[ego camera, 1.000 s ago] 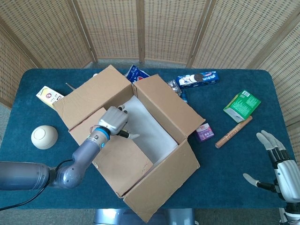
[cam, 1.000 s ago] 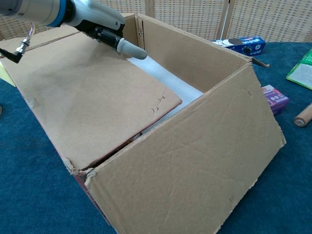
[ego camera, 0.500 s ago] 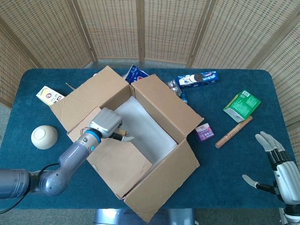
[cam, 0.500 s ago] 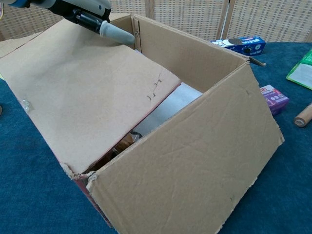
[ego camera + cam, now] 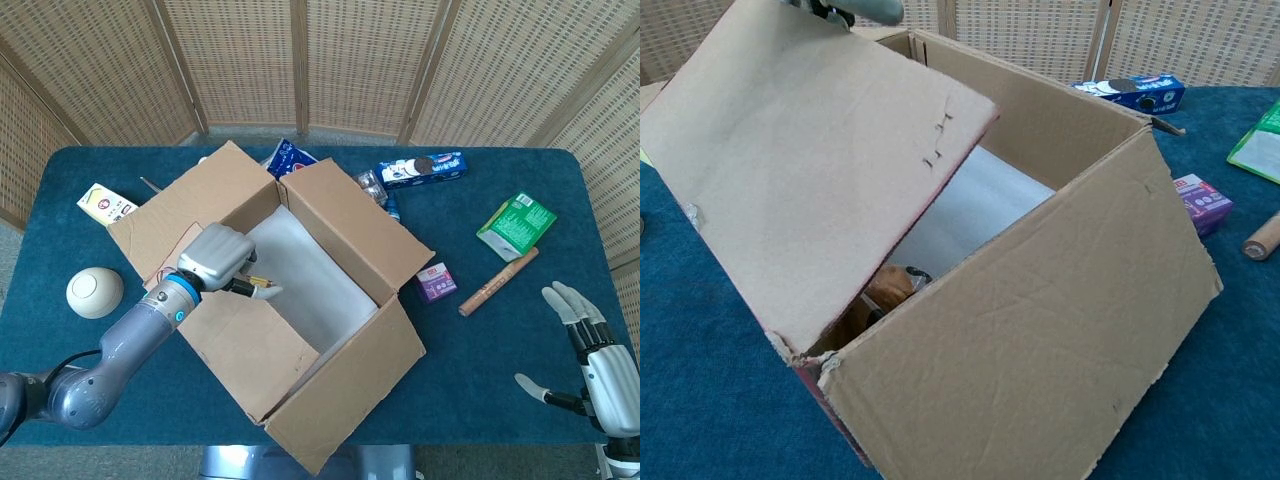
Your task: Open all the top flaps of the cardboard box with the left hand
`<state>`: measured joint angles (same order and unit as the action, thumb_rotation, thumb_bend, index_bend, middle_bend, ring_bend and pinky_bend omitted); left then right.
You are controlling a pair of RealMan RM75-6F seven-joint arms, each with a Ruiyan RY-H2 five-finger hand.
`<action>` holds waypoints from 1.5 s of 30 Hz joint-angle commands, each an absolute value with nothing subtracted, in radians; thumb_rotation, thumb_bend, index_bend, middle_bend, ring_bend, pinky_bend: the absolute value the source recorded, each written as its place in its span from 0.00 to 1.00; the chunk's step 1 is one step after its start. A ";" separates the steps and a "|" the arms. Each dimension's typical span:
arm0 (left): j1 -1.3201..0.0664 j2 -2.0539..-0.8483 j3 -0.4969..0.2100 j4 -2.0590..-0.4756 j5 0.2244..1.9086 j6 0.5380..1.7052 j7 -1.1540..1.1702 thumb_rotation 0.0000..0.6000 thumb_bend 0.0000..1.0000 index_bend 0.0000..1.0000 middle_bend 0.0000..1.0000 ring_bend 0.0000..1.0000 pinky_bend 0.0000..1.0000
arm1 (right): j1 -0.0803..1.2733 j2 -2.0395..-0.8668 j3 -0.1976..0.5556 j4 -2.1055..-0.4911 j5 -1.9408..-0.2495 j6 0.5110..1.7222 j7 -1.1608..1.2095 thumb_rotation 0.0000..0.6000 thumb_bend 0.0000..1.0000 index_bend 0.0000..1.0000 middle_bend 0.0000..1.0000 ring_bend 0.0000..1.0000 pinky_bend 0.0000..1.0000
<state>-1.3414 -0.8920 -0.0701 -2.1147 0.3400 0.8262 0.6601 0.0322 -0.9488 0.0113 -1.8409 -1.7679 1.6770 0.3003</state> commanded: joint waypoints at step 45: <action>-0.963 -0.366 -0.223 -2.356 0.930 0.566 0.182 0.11 0.00 0.75 0.71 0.55 0.52 | 0.036 -0.966 0.002 -1.853 -1.789 1.667 0.241 1.00 0.00 0.00 0.00 0.00 0.14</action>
